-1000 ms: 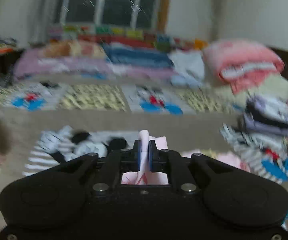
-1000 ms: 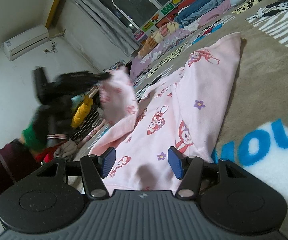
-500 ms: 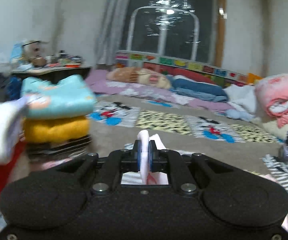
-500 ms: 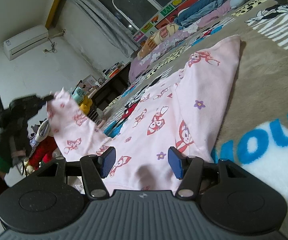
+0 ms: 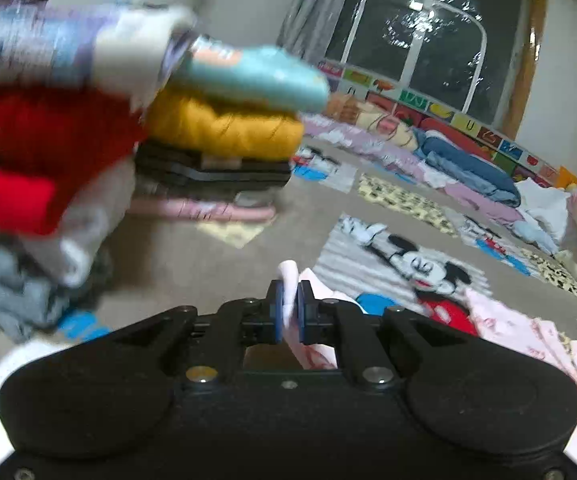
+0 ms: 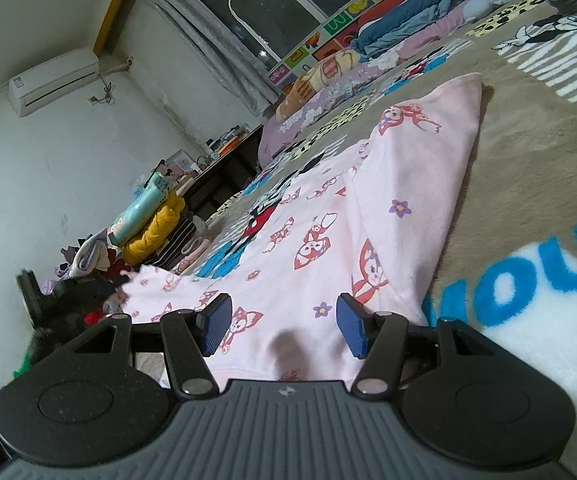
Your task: Fold clothes
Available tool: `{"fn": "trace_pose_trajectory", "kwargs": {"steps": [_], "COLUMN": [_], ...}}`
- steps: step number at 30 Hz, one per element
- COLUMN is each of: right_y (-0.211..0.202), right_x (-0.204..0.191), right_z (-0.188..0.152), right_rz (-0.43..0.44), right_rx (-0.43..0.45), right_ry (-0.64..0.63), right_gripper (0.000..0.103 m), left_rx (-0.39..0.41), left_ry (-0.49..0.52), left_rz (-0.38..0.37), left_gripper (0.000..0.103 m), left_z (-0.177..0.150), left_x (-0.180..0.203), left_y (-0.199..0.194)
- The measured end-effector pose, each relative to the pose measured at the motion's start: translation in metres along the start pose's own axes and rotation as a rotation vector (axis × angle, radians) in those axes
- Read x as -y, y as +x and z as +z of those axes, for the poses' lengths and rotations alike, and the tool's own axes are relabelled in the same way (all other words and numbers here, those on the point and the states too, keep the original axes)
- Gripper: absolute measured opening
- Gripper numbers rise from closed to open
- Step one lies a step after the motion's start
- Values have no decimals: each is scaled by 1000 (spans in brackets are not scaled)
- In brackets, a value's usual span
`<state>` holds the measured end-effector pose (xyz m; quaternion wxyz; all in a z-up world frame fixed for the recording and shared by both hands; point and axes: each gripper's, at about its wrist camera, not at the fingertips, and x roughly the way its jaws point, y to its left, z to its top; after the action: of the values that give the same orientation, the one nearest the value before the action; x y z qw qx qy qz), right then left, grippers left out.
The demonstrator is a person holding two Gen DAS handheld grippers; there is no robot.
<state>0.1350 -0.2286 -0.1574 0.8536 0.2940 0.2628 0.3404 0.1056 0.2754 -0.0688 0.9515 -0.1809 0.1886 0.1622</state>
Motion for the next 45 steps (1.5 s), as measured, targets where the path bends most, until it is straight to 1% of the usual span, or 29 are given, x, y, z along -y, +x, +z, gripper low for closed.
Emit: {"fn": "trace_pose_trajectory", "kwargs": {"steps": [1,6,9,12,13,15,16,17,18,20,21,23,24,25,26,27,29,31,33,36,37,39,40,41,42,43,44,45], "right_y": [1,2,5,9,11,15,18,20,22,24,24,24,24,25,31,37,54,73,89,108,114,121,126,130,133,136,137,138], "right_x": [-1,-7,-12,-23,-28,-38,-45,-53,-60,-77,-89,-114,-127,-140,-156,-171,-193,-202,-204,-208,-209,-209,-210,-210,-212,-213,-215,-218], "right_z": [0,-2,-4,-7,-8,-11,-13,-15,-17,-22,-27,-37,-42,-47,-56,-66,-92,-113,-126,-142,-146,-150,-151,-151,-149,-145,-140,-130], "right_rz": [-4,-41,-79,-137,-163,-215,-249,-283,-318,-386,-393,-404,-410,-411,-393,-376,-361,-383,-400,-414,-415,-419,-416,-412,-402,-388,-368,-342], "right_rx": [-1,-6,-16,-31,-40,-57,-70,-83,-97,-115,-110,-99,-94,-92,-108,-126,-185,-244,-301,-359,-373,-405,-420,-434,-449,-466,-482,-496], "right_ry": [-4,-39,-66,-123,-152,-213,-254,-296,-344,-436,-506,-646,-716,-795,-910,-1024,-1238,-1398,-1503,-1655,-1709,-1800,-1831,-1854,-1844,-1817,-1765,-1664], "right_gripper": [58,57,56,55,55,55,55,55,55,57,56,55,55,55,55,53,50,43,39,34,31,30,30,27,24,19,14,12], "left_rx": [-8,-104,-145,-165,-167,-165,-152,-137,-118,-62,-39,-24,-35,-58,-84,-123,-206,-285,-336,-362,-359,-345,-335,-323,-312,-304,-297,-292], "left_ry": [1,-17,30,57,60,62,68,76,98,174,205,237,243,244,235,208,74,-60,-153,-212,-235,-280,-299,-306,-310,-301,-289,-286], "left_rz": [4,36,64,75,79,91,107,125,141,163,159,112,79,47,23,-4,-71,-152,-194,-220,-229,-240,-239,-229,-217,-193,-164,-147], "left_gripper": [5,5,5,6,7,16,24,26,26,26,26,28,30,34,38,41,42,42,43,46,46,46,45,44,36,17,2,2], "left_z": [-3,-13,-18,-19,-19,-18,-17,-16,-15,-13,-12,-11,-11,-13,-15,-17,-21,-24,-28,-32,-32,-33,-34,-35,-35,-35,-35,-35], "left_x": [-4,-16,-12,-10,-10,-10,-10,-9,-6,2,7,11,13,13,13,12,1,-11,-17,-21,-22,-23,-22,-21,-20,-19,-17,-17], "left_y": [3,23,29,30,30,29,26,23,18,5,-1,-13,-18,-21,-22,-21,-17,-12,-8,-4,-2,1,2,3,4,6,8,9]}}
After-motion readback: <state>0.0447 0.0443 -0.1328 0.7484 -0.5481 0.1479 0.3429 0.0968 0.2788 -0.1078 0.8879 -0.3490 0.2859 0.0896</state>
